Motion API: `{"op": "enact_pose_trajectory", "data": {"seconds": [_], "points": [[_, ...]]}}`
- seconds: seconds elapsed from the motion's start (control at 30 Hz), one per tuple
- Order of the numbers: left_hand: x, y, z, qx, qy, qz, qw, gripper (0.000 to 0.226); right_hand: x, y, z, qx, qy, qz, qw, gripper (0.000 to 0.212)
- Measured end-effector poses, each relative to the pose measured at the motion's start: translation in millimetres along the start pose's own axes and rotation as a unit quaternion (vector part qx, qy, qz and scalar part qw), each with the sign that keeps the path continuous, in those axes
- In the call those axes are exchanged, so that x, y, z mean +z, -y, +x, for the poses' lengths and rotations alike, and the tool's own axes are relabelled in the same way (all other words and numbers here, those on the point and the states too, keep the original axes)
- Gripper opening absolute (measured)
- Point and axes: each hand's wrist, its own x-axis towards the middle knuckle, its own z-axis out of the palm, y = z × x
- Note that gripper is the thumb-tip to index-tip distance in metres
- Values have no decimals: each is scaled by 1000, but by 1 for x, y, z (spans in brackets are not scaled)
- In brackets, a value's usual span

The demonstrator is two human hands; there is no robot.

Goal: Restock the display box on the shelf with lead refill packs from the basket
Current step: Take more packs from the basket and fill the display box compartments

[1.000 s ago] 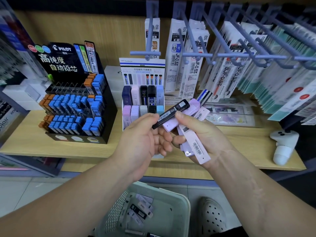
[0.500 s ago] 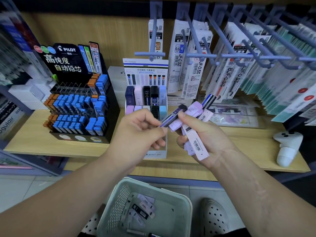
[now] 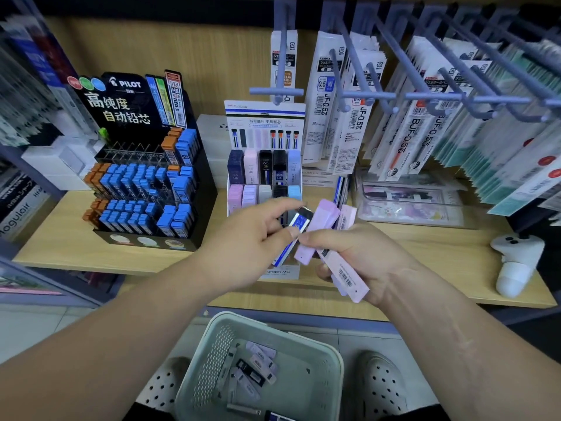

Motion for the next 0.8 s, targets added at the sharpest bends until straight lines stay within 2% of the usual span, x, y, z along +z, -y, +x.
{"op": "enact_pose_trajectory", "data": {"seconds": [0.1,0.2,0.27,0.37,0.43,0.53,0.8], "points": [[-11,6,4,-7,1,19,1000,23,-1,-4,4,27,-28,-3,999,14],[-18,11,6,-35,-66,-15,997,19,-5,-3,6,30,-43,15,998,20],[-18,14,8,-30,-93,-10,995,21,-8,-1,4,33,-46,8,998,23],[-12,15,9,-9,-84,-15,996,26,-12,-1,0,45,-44,-7,998,39],[-9,16,9,11,-85,-11,996,28,-14,-1,-3,53,-30,-12,998,38],[-6,16,9,36,-99,19,994,24,-18,-1,-5,58,-20,-26,998,31],[-5,22,13,65,-110,155,980,9,-24,0,-8,52,-37,3,998,38]]}}
